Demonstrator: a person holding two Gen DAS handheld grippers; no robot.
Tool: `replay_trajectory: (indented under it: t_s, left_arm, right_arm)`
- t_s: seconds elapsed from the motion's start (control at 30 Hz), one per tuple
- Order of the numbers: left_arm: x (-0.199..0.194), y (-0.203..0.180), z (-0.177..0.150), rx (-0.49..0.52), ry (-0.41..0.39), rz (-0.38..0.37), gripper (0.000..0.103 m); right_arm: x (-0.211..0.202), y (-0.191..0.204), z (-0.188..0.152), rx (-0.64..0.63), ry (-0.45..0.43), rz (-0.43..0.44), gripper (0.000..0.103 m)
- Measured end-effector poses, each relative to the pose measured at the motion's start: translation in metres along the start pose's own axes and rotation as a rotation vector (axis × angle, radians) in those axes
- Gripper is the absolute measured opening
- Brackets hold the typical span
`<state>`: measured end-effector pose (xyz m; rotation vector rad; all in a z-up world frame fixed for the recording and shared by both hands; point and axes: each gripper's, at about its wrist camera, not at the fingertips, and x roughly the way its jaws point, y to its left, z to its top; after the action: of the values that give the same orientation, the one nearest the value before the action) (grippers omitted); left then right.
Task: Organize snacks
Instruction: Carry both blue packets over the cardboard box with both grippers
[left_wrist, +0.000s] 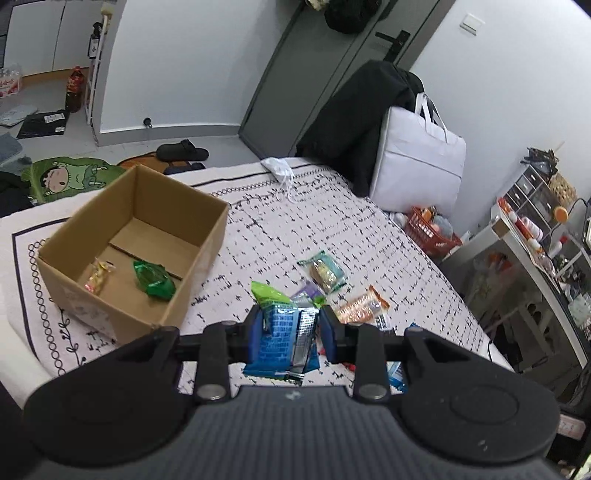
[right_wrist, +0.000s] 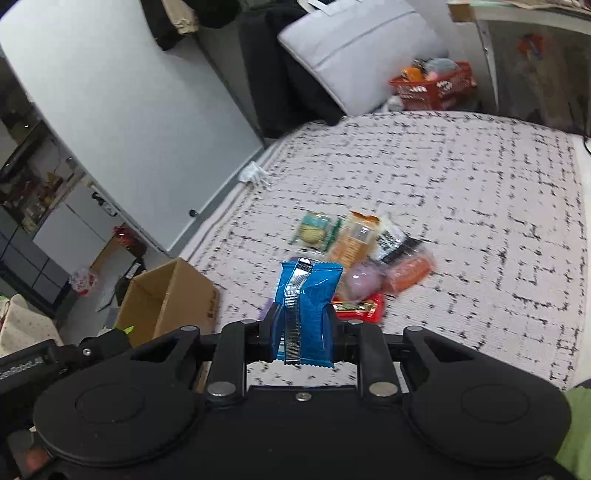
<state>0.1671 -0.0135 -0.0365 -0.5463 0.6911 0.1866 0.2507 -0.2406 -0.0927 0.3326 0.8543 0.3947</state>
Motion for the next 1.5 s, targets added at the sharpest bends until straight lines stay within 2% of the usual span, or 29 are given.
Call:
replay_trajectory:
  t_s: [0.43,0.77,1.1,1.2,1.5]
  left_arm:
    - [0.0,0.028,0.022,-0.039,-0.055,0.055,0.031]
    - [0.012,0.06,0.047,-0.086,-0.074,0.109,0.031]
    - [0.027,0.092,0.064,-0.127,-0.067,0.146,0.031]
    - [0.033,0.101,0.067,-0.125,-0.058,0.157,0.031]
    - [0.062,0.134,0.073,-0.167,-0.011,0.19,0.031]
  right_arm:
    - [0.006,0.049,0.012,-0.082,-0.023,0.118,0.021]
    - [0.036,0.099,0.031,-0.125,-0.009,0.215,0.02]
    - [0.073,0.157,0.032,-0.196,0.027,0.325,0.019]
    - [0.088,0.16,0.025,-0.197,0.043,0.347,0.019]
    - [0.123,0.156,0.01,-0.192,0.136,0.338,0.019]
